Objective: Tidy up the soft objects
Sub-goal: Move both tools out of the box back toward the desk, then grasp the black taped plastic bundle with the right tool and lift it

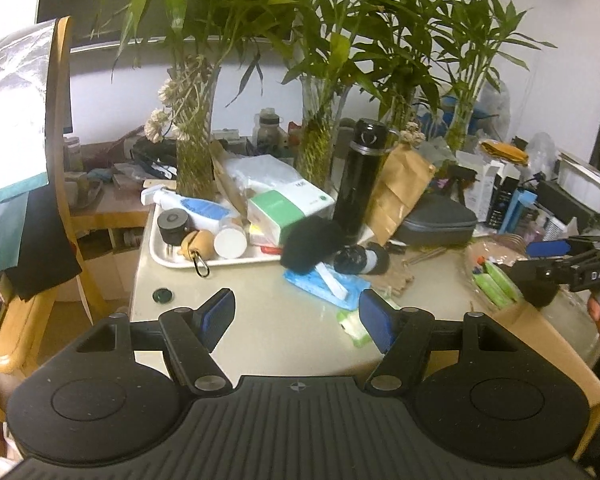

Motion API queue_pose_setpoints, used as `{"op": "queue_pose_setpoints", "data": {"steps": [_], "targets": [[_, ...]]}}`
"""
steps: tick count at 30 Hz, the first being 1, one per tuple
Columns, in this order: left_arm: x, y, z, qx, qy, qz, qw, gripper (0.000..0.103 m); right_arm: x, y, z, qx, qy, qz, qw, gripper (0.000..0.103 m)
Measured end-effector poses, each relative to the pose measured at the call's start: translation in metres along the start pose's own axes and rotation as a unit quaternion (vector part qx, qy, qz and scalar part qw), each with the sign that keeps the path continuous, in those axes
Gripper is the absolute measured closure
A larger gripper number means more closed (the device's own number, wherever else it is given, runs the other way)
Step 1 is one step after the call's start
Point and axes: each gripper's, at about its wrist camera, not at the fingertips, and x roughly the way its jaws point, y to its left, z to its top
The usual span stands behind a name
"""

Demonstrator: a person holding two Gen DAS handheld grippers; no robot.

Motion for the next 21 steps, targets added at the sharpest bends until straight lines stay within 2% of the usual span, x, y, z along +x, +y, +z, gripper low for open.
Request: {"op": "queue_pose_setpoints", "data": {"steps": [7,12,15,21], "targets": [[0.030,0.015,0.007,-0.008,-0.009,-0.006,0.9999,0.035,0.020,-0.008,0.013,0.003,-0.008,-0.017,1.000,0.000],[0.053,0.025,0.011,-0.022,-0.010,0.026,0.9994,0.035,0.038,-0.018,0.020,0.003,-0.010,-0.022,1.000,0.000],[0.059,0.035,0.006,-0.041,-0.009,0.029,0.9987,0.035,0.053,-0.025,0.021,-0.006,0.001,-0.032,0.999,0.000],[0.061,0.050,0.001,-0.061,0.000,0.028,0.9977,0.035,0.083,-0.039,0.023,0.004,0.025,-0.015,1.000,0.000]]}}
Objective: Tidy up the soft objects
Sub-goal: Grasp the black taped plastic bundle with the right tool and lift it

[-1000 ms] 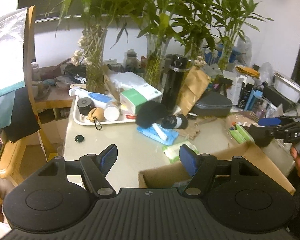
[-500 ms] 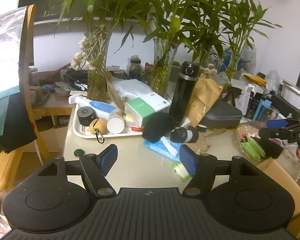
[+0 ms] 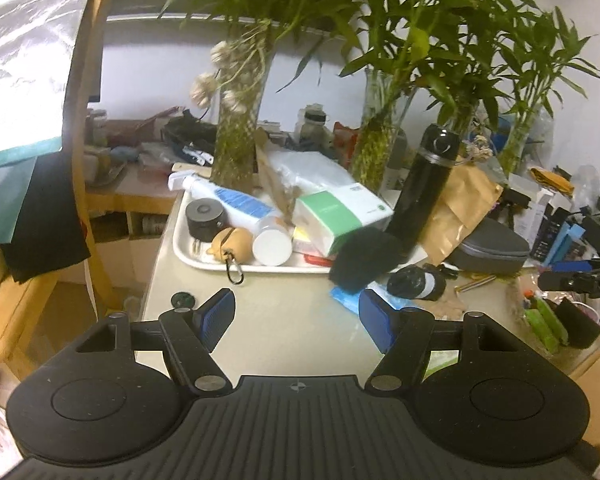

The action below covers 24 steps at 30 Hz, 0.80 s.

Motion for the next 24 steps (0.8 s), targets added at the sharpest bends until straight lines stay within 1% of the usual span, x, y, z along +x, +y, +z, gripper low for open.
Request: {"op": "queue_pose_setpoints", "data": {"steps": [3,6,9,12,24], "targets": [[0.002,0.002,-0.001,-0.006,0.013,0.002,0.9999,0.035,0.014,-0.001,0.002,-0.005,0.011,0.006,1.000,0.000],[0.003,0.002,-0.001,-0.016,0.023,-0.008,0.9996,0.035,0.029,-0.002,0.003,-0.017,0.024,0.017,0.999,0.000],[0.002,0.001,0.000,-0.017,0.022,-0.015,0.9995,0.035,0.047,-0.003,0.004,-0.022,0.039,0.025,0.999,0.000],[0.002,-0.001,0.001,-0.012,0.021,-0.013,0.9996,0.035,0.063,-0.005,0.005,-0.022,0.055,0.031,0.998,0.000],[0.014,-0.002,0.005,-0.027,0.040,-0.010,0.9988,0.035,0.123,-0.016,0.009,0.006,0.095,0.053,0.994,0.000]]}}
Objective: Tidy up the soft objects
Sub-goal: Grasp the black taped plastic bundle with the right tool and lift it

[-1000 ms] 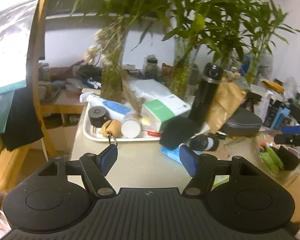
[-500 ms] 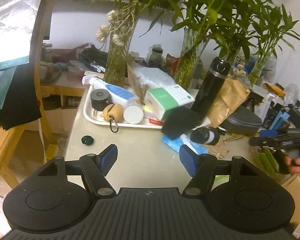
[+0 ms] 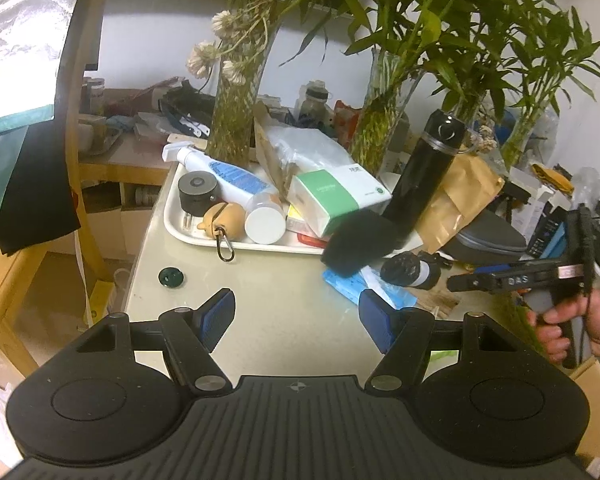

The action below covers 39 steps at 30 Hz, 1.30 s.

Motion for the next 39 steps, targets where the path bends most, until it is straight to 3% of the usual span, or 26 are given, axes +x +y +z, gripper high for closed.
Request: {"op": "queue_pose_setpoints", "data": {"steps": [9,17,27,29,31,39], "targets": [[0.008,-0.003,-0.001,0.011,0.014,0.003,0.9998,0.035,0.042,-0.012,0.010,0.057,0.024,0.011,0.998,0.000],[0.013,-0.003,0.000,0.012,0.020,0.005,0.9997,0.035,0.066,-0.008,0.018,0.084,0.013,0.004,0.996,0.000],[0.015,-0.004,0.000,0.010,0.022,0.004,0.9997,0.035,0.084,-0.028,0.019,0.175,0.013,-0.009,0.985,0.000],[0.016,-0.005,0.001,0.012,0.024,0.005,0.9996,0.035,0.085,-0.026,0.019,0.174,0.011,-0.008,0.985,0.001],[0.018,-0.006,0.001,0.014,0.025,0.007,0.9996,0.035,0.088,-0.020,0.018,0.155,0.020,-0.021,0.987,0.015],[0.021,-0.008,0.000,0.025,0.024,0.008,0.9994,0.035,0.070,-0.015,0.026,0.135,0.018,-0.020,0.990,0.018]]}}
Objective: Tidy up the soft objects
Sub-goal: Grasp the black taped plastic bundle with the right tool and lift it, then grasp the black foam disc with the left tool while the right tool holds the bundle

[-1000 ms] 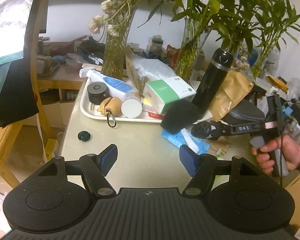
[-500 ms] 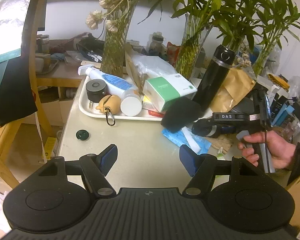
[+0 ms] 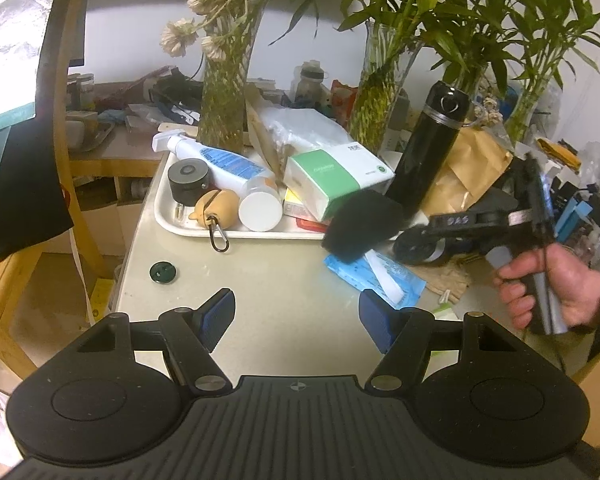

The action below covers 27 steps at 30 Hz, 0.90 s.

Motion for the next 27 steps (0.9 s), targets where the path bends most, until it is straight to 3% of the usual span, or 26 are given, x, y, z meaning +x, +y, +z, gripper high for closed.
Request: {"op": "queue_pose_setpoints", "data": {"steps": [9,12,16,19,27], "targets": [[0.003,-0.007,-0.002,0.021,-0.002,-0.013,0.9997,0.035,-0.049,0.015,0.010,-0.055,-0.011,-0.012,0.998,0.018],[0.002,-0.015,-0.003,0.058,-0.011,-0.006,0.9982,0.035,-0.071,0.018,0.007,-0.066,-0.018,-0.010,0.998,0.018],[0.001,-0.023,-0.003,0.084,-0.022,-0.023,0.9959,0.035,-0.100,0.022,0.002,-0.076,-0.036,-0.005,0.996,0.018],[-0.002,-0.026,-0.001,0.094,-0.033,-0.040,0.9942,0.035,-0.121,0.023,-0.006,-0.083,-0.050,-0.004,0.995,0.018],[0.003,-0.035,0.016,0.111,-0.044,-0.040,0.9920,0.035,-0.168,0.027,-0.041,-0.111,-0.076,0.004,0.991,0.018]]}}
